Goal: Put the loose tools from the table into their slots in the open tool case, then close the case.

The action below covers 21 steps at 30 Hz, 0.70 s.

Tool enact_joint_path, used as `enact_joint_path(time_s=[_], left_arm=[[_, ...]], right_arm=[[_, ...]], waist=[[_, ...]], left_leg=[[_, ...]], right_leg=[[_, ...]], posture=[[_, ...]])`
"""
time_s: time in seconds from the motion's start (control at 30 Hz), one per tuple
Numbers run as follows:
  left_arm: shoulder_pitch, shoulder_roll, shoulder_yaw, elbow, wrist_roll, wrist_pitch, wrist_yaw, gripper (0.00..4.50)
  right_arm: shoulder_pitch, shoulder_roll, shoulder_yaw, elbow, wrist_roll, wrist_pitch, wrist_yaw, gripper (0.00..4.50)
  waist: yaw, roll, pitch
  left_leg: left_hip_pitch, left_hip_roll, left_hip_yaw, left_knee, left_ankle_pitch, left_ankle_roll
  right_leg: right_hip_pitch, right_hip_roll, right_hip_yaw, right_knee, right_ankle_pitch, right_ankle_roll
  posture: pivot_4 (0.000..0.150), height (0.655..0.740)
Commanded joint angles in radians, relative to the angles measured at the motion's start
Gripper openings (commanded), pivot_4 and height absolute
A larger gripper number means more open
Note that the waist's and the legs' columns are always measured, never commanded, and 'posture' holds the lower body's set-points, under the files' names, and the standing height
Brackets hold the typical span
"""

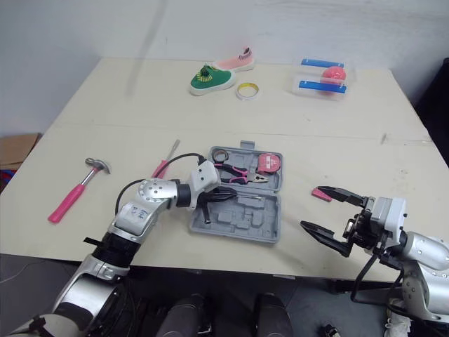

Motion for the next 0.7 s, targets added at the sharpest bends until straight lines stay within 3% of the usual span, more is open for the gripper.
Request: enact_joint_path(time_s=[0.03, 0.23, 0.47, 0.7], left_arm=[[0.029, 0.027, -0.054, 0.060, 0.064, 0.096, 0.019, 0.05], [0.027, 0.049, -0.106, 0.078, 0.088, 0.215, 0.030, 0.05], [0.046, 0.101, -0.147, 0.048, 0.086, 0.264, 0.009, 0.05], [0.045, -0.024, 0.141, -0.049, -0.135, -0.086, 0.033, 0.05]], right_arm=[[-0.003, 0.006, -0.027, -0.016, 0.009, -0.021, 0.003, 4.50], [0.001, 0.015, -0.029, 0.013, 0.008, -0.042, 0.022, 4.50], [0.004, 0.018, -0.032, 0.034, 0.008, -0.056, 0.039, 4.50], [-0.008, 0.009, -0.045, 0.075, 0.012, -0.075, 0.056, 4.50]], waist=[[0.000, 0.000, -0.001], [0.000, 0.000, -0.012], [-0.022, 0.004, -0.025], [-0.019, 0.004, -0.022]], left_leg=[[0.000, 0.000, 0.000, 0.000, 0.000, 0.000], [0.009, 0.000, -0.003, -0.001, -0.006, 0.004], [0.022, 0.000, -0.002, -0.012, -0.009, -0.002], [0.017, 0.000, -0.002, -0.014, -0.003, 0.001]], right_leg=[[0.001, 0.000, -0.001, 0.000, 0.000, 0.000], [0.013, -0.001, -0.007, -0.005, 0.000, 0.000], [0.022, -0.002, 0.001, -0.011, -0.001, -0.002], [0.015, -0.002, 0.001, -0.008, -0.002, -0.003]], posture=[[0.150, 0.7400], [0.150, 0.7400], [0.150, 0.7400], [0.150, 0.7400]])
